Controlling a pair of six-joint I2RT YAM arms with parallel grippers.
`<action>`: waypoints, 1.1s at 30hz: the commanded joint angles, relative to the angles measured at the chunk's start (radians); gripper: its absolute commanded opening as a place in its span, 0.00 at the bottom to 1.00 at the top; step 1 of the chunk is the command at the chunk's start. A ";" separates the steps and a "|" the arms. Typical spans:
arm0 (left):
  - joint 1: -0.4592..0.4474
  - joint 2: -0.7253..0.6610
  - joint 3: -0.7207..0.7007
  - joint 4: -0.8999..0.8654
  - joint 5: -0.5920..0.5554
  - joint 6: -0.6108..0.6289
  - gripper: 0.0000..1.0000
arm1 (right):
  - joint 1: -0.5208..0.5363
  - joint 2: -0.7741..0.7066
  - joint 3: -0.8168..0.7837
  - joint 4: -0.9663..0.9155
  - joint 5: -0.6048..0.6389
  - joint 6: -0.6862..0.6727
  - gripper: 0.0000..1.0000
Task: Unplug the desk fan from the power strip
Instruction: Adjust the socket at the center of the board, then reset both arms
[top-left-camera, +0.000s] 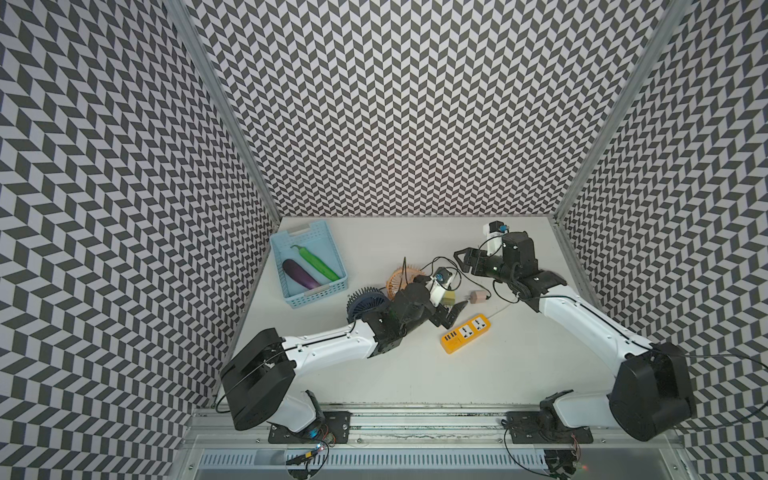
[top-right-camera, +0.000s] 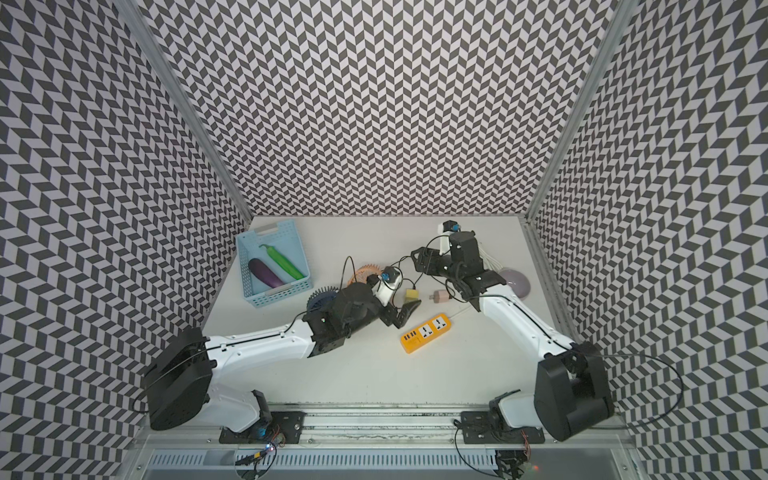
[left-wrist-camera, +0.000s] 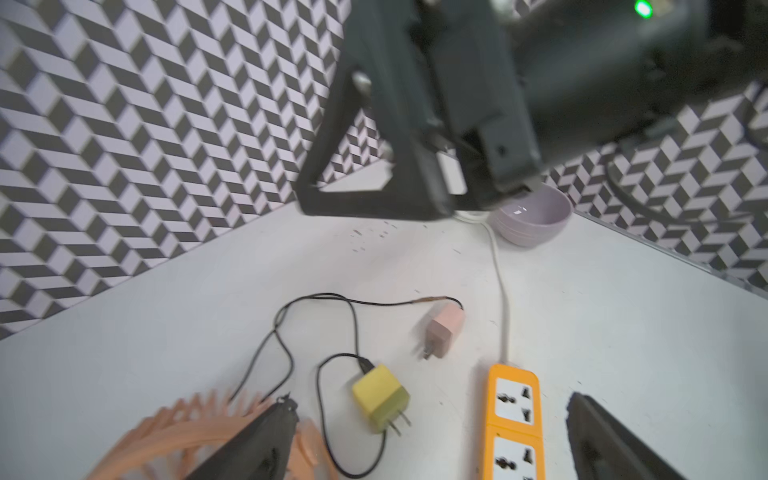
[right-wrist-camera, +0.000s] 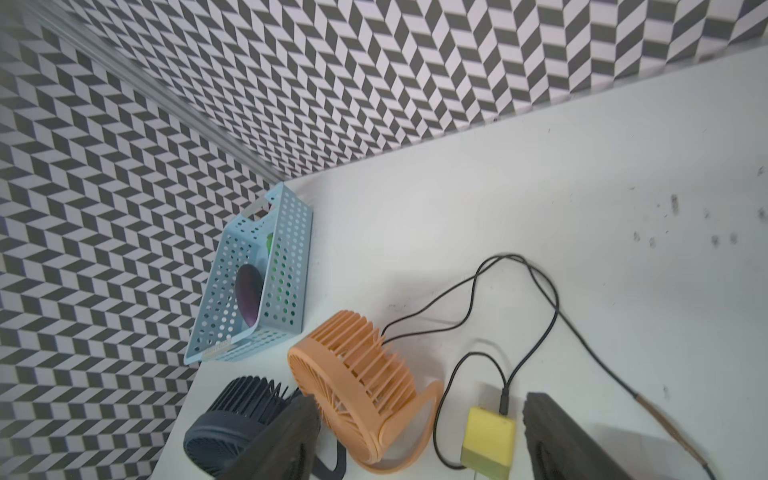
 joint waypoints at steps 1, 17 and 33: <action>0.100 -0.057 0.064 -0.119 -0.053 -0.017 1.00 | -0.003 0.006 0.026 0.056 0.129 0.001 0.84; 0.642 -0.149 -0.027 -0.073 -0.140 -0.035 1.00 | -0.052 -0.048 -0.080 0.278 0.625 -0.149 1.00; 0.875 -0.011 -0.428 0.490 -0.064 0.009 1.00 | -0.188 -0.004 -0.422 0.634 1.003 -0.287 1.00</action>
